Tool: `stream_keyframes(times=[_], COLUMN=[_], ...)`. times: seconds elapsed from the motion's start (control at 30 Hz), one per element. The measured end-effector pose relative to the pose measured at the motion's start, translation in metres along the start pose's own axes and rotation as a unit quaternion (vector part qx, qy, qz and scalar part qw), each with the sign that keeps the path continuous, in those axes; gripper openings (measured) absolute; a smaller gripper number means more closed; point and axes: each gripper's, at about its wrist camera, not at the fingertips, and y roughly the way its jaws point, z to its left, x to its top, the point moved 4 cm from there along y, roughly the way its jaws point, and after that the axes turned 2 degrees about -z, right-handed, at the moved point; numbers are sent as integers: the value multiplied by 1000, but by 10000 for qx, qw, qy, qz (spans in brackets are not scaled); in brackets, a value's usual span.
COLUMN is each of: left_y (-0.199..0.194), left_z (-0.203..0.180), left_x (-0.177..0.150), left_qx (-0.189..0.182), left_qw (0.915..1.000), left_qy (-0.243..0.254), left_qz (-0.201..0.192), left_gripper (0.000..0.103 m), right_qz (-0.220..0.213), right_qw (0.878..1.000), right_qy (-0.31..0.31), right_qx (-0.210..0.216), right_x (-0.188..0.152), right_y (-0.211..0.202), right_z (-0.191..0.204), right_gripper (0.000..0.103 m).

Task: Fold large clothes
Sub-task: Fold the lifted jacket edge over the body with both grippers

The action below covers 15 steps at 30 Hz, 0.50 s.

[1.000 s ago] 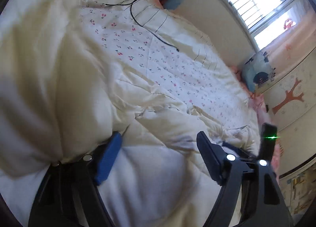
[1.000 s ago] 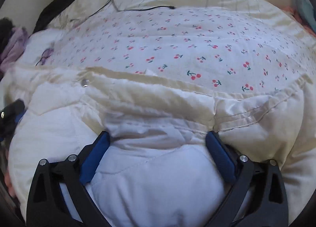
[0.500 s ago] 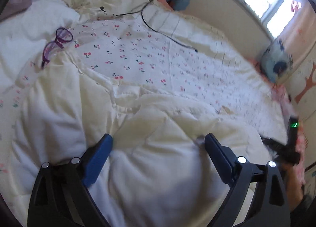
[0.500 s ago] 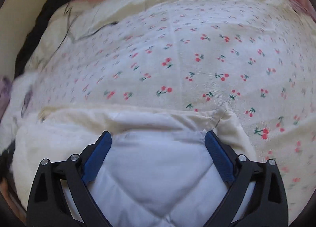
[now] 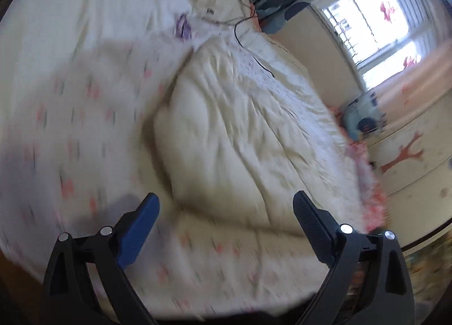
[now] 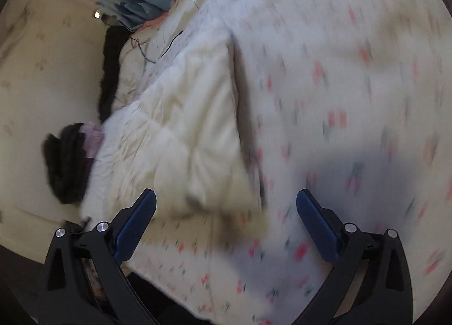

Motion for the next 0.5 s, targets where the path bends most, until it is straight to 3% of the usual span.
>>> stream_keyframes(times=[0.07, 0.23, 0.4, 0.5], left_y=[2, 21, 60, 58], left_z=[5, 5, 5, -11], left_x=[-14, -26, -13, 1], left_qx=[-455, -803, -775, -919], left_qw=[9976, 9910, 9878, 9879], left_qy=[-492, -1025, -1299, -1251], left_qz=[165, 307, 362, -28], left_gripper=[91, 91, 94, 94], right_qz=[-149, 102, 288, -280], right_qw=[9999, 9981, 9991, 9920], right_qy=[-14, 69, 161, 568], right_qx=[63, 597, 278, 1090], right_x=[-7, -13, -4, 12], right_y=[-2, 9, 47, 37], right_z=[1, 27, 34, 47], right_gripper=[96, 96, 96, 97])
